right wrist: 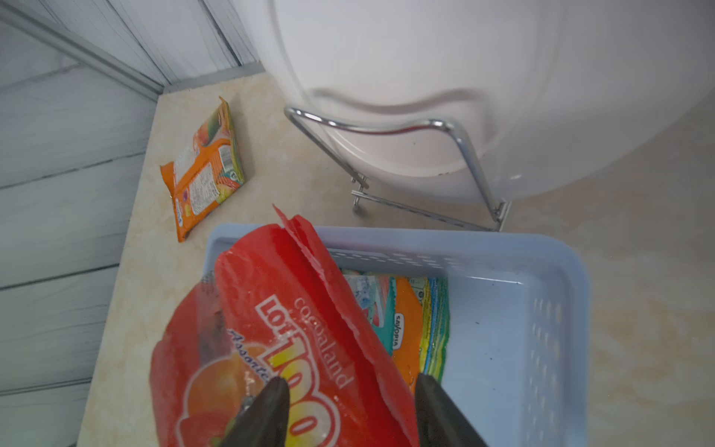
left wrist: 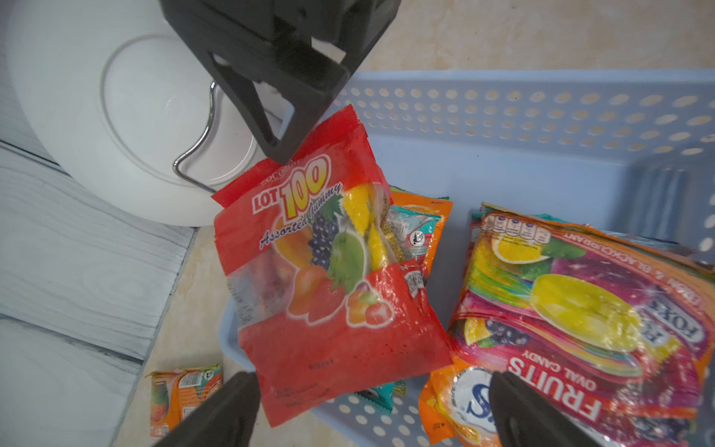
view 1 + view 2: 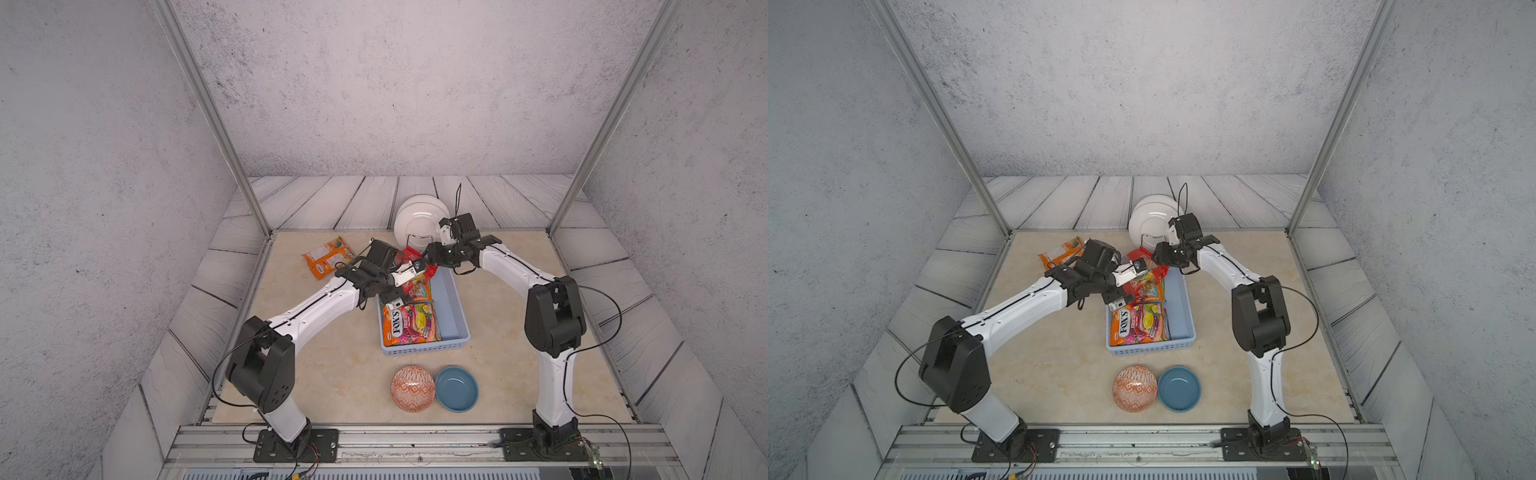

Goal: Put the candies in the basket
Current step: Place the candy in the basket.

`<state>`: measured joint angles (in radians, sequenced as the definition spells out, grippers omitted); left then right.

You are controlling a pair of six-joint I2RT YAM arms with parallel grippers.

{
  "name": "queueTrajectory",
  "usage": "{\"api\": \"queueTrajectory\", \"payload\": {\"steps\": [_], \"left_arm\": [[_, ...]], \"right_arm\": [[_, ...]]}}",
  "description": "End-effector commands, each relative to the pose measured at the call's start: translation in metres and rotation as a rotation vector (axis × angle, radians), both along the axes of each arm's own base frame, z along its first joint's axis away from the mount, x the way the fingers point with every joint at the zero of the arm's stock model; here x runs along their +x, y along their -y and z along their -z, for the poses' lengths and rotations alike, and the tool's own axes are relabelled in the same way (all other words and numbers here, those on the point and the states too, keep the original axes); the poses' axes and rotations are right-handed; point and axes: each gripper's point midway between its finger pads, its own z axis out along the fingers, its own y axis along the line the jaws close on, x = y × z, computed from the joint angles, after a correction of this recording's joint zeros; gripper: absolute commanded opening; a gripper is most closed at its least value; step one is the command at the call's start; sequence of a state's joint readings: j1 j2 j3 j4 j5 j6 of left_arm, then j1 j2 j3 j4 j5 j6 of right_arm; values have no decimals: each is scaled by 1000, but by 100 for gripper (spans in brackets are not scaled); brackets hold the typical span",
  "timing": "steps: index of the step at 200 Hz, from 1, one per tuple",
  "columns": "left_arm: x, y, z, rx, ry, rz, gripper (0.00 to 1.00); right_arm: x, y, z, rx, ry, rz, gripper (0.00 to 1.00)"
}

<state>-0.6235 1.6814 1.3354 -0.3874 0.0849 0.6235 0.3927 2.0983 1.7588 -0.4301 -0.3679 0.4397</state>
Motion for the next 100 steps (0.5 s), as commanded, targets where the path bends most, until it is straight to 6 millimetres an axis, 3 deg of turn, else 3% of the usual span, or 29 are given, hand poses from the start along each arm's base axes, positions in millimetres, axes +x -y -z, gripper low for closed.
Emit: {"api": "queueTrajectory", "payload": {"steps": [1,35,79,100], "left_arm": [[20,6,0,45,75,-8,99],[32,8,17,90,74,-20,99],[38,-6,31,182,92,-46,99],[41,-18,31,241,130,-59,99]], "right_arm": [[5,-7,8,19,-6,-48,49],[6,-5,19,18,-32,-44,35],[1,-2,11,36,-31,-48,2],[-4,1,2,45,-5,-40,0]]}}
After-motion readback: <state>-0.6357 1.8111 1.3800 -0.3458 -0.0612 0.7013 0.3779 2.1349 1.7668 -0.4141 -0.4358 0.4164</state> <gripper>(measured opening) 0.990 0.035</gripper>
